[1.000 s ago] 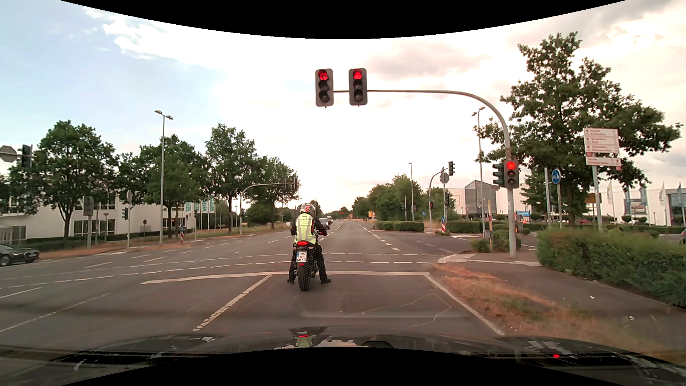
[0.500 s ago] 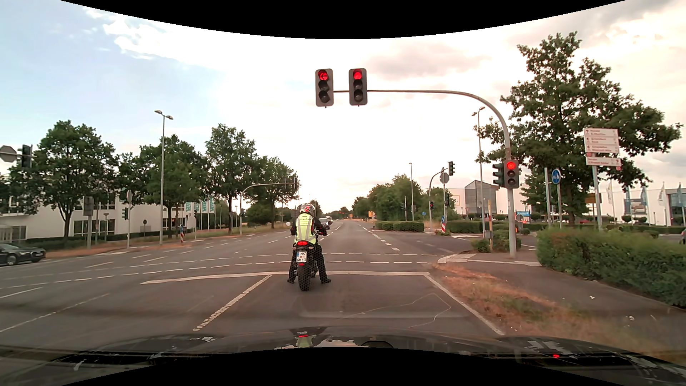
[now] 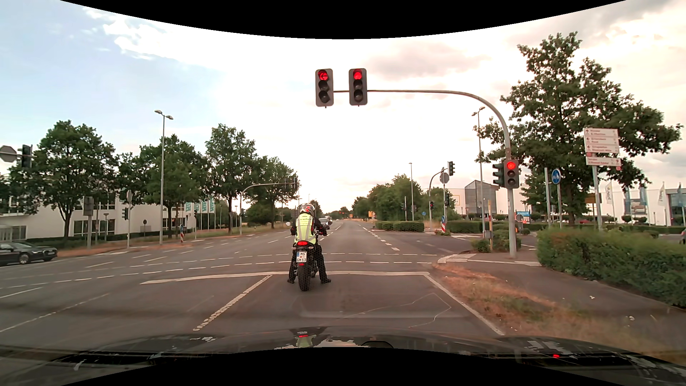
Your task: Follow the waypoints while adhering to traffic rules and regulations
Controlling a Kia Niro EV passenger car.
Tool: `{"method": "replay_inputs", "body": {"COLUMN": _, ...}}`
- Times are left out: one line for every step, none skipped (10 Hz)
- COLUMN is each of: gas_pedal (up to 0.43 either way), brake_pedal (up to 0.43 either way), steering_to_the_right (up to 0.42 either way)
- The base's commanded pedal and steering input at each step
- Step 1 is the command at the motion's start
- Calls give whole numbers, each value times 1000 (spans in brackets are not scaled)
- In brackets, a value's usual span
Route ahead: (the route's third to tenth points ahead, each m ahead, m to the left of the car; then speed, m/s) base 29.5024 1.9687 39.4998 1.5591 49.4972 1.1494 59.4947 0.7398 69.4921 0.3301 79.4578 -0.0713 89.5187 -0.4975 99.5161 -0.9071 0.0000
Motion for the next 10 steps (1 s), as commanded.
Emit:
{"method": "replay_inputs", "body": {"gas_pedal": 0, "brake_pedal": 0, "steering_to_the_right": -2}}
{"method": "replay_inputs", "body": {"gas_pedal": 0, "brake_pedal": 0, "steering_to_the_right": -2}}
{"method": "replay_inputs", "body": {"gas_pedal": 0, "brake_pedal": 0, "steering_to_the_right": -2}}
{"method": "replay_inputs", "body": {"gas_pedal": 0, "brake_pedal": 0, "steering_to_the_right": -2}}
{"method": "replay_inputs", "body": {"gas_pedal": 0, "brake_pedal": 0, "steering_to_the_right": -2}}
{"method": "replay_inputs", "body": {"gas_pedal": 0, "brake_pedal": 0, "steering_to_the_right": -2}}
{"method": "replay_inputs", "body": {"gas_pedal": 0, "brake_pedal": 0, "steering_to_the_right": -2}}
{"method": "replay_inputs", "body": {"gas_pedal": 0, "brake_pedal": 0, "steering_to_the_right": -2}}
{"method": "replay_inputs", "body": {"gas_pedal": 0, "brake_pedal": 0, "steering_to_the_right": -1}}
{"method": "replay_inputs", "body": {"gas_pedal": 0, "brake_pedal": 0, "steering_to_the_right": -1}}
